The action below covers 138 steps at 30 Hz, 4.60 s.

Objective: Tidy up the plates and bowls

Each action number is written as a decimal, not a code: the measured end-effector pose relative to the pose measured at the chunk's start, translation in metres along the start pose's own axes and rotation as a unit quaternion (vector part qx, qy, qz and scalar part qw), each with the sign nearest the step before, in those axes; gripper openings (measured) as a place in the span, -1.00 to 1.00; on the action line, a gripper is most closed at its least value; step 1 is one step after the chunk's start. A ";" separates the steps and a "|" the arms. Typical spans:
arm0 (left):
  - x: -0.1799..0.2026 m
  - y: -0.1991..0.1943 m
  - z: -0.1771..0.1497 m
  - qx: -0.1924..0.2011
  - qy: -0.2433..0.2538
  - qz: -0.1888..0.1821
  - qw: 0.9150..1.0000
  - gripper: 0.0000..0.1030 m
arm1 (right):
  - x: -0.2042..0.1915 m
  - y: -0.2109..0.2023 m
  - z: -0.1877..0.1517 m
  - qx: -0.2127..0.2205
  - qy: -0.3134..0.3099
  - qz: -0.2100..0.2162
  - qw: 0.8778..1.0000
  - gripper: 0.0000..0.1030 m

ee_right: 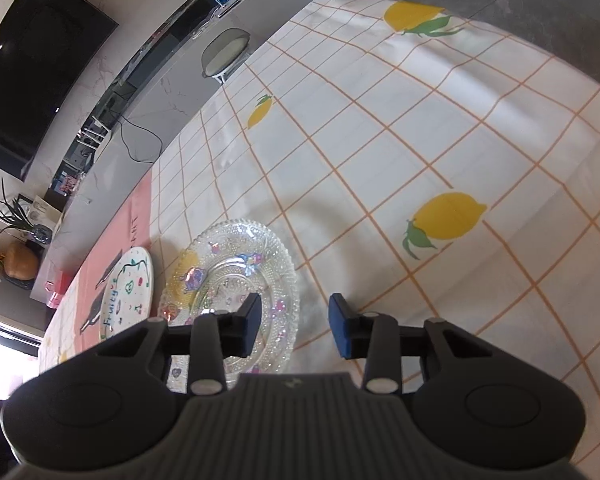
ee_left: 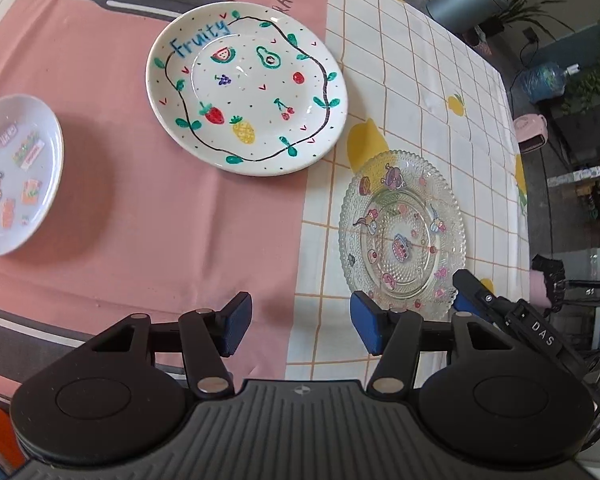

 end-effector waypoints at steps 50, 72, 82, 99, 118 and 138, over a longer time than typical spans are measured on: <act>0.033 -0.014 -0.009 0.029 0.055 0.017 0.998 -0.68 | -0.012 -0.015 -0.021 -0.021 0.010 0.041 0.999 -0.86; 0.006 -0.075 -0.053 -0.015 0.105 0.040 0.994 -0.63 | -0.030 -0.081 -0.084 -0.039 -0.002 0.055 0.998 -0.80; -0.013 -0.083 -0.070 -0.052 0.139 0.096 0.984 -0.55 | -0.041 -0.089 -0.119 -0.092 -0.054 0.079 0.991 -0.74; -0.014 -0.082 -0.090 -0.077 0.199 0.143 0.966 -0.55 | -0.060 -0.078 -0.145 -0.142 -0.170 0.076 0.972 -0.66; -0.008 -0.088 -0.056 -0.050 0.167 0.072 0.982 0.13 | -0.063 -0.080 -0.145 -0.125 -0.195 0.077 0.970 -0.63; -0.021 -0.049 -0.033 -0.092 0.172 0.051 0.980 -0.23 | -0.063 -0.068 -0.143 -0.136 -0.181 0.083 0.971 -0.81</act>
Point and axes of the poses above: each gripper's, at about its wrist camera, not at the fingertips, and y roughly the way its jaws point, x to its right, z to its top, the point moved 3 cm from there along y, roughly the way its jaws point, and after that the axes turned 14 degrees about x, right-handed, at the moved point
